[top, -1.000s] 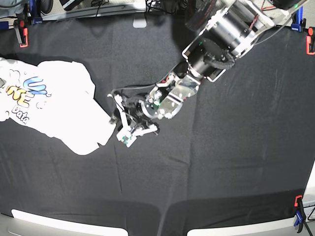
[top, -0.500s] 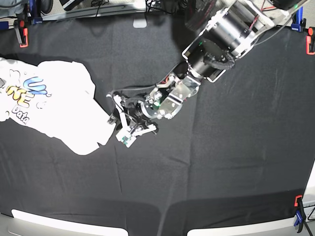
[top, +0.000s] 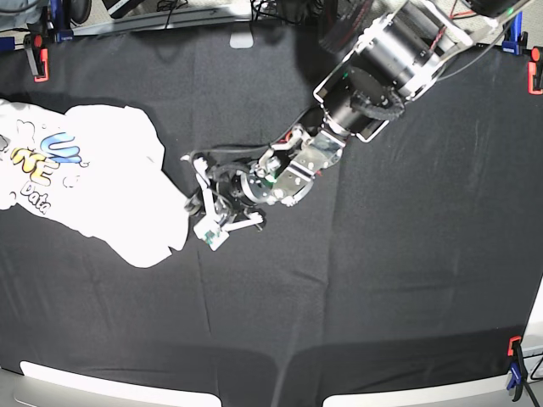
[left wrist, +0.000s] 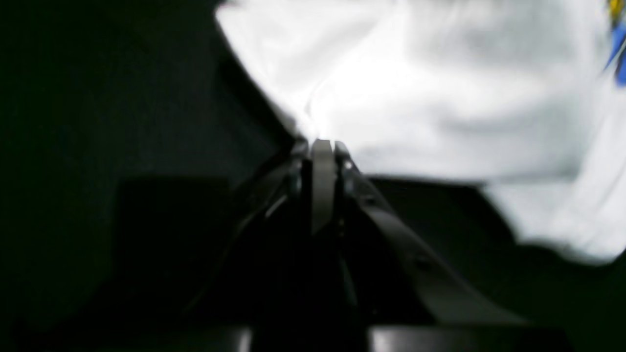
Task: Layout the t-shirt on the table in an organized manner, then fold the t-shirt properly
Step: 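Grasp the shirt edge with the left gripper, then drag the shirt edge outward with the left gripper and release it, then grasp the shirt with the right gripper and shift it, then reach the left gripper to the shirt hem and grasp it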
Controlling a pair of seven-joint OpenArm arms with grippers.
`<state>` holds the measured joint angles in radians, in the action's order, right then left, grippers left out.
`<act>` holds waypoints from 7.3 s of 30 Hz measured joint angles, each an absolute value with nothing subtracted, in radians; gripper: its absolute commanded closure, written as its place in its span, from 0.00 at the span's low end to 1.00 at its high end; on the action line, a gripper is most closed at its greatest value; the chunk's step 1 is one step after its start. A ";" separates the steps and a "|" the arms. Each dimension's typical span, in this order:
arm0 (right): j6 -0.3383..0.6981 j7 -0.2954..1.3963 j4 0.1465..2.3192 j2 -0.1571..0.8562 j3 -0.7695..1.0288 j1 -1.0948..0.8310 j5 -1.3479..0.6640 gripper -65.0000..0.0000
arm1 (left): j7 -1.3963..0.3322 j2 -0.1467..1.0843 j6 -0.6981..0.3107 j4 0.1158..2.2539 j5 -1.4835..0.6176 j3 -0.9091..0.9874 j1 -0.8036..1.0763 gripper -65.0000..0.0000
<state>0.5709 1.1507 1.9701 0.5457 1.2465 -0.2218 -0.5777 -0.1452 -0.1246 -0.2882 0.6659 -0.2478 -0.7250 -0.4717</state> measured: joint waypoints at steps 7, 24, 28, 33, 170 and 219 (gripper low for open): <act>0.570 1.151 1.970 0.546 1.246 -0.222 -0.593 0.53 | -0.302 -0.091 -0.220 0.786 -0.229 -0.726 -0.466 1.00; 0.570 1.150 1.970 0.432 1.246 -0.219 -0.736 0.53 | -0.541 0.381 -0.051 1.711 -0.163 -0.726 -0.171 1.00; 0.572 1.151 1.970 0.394 1.246 -0.219 -0.801 0.53 | -0.611 0.467 0.058 1.806 0.003 -0.726 -0.086 1.00; 0.610 1.151 1.970 0.348 1.187 -0.220 -0.862 0.53 | -0.663 0.531 0.180 1.833 0.176 -0.726 0.011 1.00; 0.629 1.144 1.744 0.451 1.110 -0.429 -0.603 1.00 | -0.445 -0.125 -0.314 0.651 -0.776 -0.598 -0.534 0.61; 0.629 1.144 1.744 0.449 1.110 -0.427 -0.603 1.00 | -0.559 -0.125 -0.402 0.710 -0.830 -0.596 -0.406 0.73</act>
<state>0.6292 1.1439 1.7435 0.4488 1.1099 -0.4267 -0.6033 -0.5594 -0.1253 -0.4015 0.7101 -0.8303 -0.5957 -0.4061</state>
